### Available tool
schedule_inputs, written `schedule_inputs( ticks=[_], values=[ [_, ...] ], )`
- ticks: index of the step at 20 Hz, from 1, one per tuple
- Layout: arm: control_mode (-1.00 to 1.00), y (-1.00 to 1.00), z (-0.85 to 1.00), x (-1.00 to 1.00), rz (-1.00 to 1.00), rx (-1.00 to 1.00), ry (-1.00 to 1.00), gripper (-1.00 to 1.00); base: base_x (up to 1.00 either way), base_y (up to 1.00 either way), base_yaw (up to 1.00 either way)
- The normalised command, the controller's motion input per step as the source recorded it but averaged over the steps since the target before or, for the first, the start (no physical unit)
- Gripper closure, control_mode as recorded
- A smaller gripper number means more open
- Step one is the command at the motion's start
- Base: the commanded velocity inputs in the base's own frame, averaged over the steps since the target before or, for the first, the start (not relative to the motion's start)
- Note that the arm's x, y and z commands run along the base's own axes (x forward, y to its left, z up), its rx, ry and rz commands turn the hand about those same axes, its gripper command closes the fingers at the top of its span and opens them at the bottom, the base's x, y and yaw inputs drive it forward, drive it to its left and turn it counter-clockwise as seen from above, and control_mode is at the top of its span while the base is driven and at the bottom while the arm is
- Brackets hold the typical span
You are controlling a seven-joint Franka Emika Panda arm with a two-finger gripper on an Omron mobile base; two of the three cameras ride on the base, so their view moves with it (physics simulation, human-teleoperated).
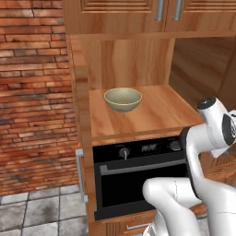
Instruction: Retrieve the bowl from the cabinet, then place the raw meat into the bowl to avoid contamination.
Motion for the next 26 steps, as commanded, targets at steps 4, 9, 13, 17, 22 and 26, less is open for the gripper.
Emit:
schedule_inputs(
  ticks=[4, 9, 13, 17, 22, 26],
  values=[
    [-1.00, 0.60, 0.00, 0.20, 0.11, 0.00, -0.06, -1.00, 0.00, 0.00, 0.00],
    [-1.00, 0.57, 0.11, 0.24, 0.19, -0.04, -0.06, -1.00, 0.00, 0.00, 0.00],
    [-1.00, 0.49, 0.15, 0.24, 0.29, -0.07, -0.03, -1.00, 0.00, 0.00, 0.00],
    [-1.00, 0.45, 0.15, 0.23, 0.28, -0.08, -0.01, -1.00, 0.00, 0.00, 0.00],
    [-1.00, 0.45, 0.23, 0.24, 0.27, -0.07, 0.00, -1.00, 0.00, 0.00, 0.00],
    [-1.00, 0.39, 0.36, 0.24, 0.25, -0.02, 0.00, -1.00, 0.00, 0.00, 0.00]
  ],
)
